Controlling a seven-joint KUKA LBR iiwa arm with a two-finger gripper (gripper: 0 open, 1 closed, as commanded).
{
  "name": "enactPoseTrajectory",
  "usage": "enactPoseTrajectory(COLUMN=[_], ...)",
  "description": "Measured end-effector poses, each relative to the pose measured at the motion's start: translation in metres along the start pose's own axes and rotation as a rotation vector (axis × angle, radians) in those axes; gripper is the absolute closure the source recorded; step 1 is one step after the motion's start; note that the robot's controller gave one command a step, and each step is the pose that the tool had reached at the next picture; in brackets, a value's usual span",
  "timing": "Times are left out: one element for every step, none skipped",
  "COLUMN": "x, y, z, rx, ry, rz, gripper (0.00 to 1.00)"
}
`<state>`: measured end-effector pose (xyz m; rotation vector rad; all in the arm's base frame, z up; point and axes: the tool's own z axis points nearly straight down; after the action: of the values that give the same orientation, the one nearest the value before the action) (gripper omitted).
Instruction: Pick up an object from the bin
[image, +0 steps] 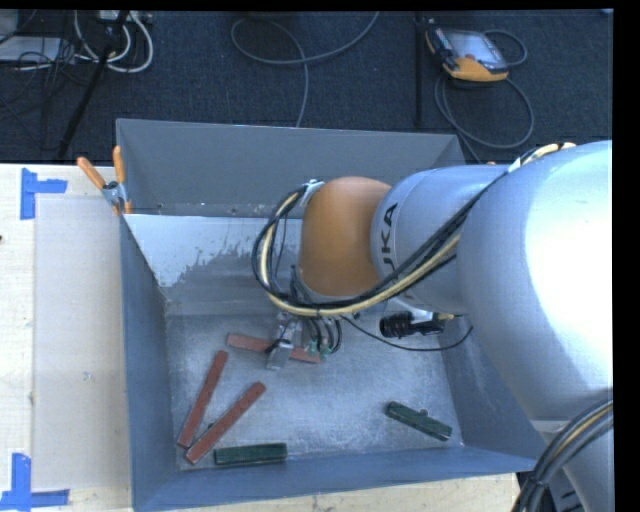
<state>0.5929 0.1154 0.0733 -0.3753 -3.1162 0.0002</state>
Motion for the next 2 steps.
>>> enactPoseTrajectory(x=[0.0, 0.0001], y=[-0.0001, -0.0004], z=[-0.0105, -0.0198], rx=[0.0, 0.0], ry=[0.001, 0.001], rz=[0.0, 0.001], gripper=[1.0, 1.0])
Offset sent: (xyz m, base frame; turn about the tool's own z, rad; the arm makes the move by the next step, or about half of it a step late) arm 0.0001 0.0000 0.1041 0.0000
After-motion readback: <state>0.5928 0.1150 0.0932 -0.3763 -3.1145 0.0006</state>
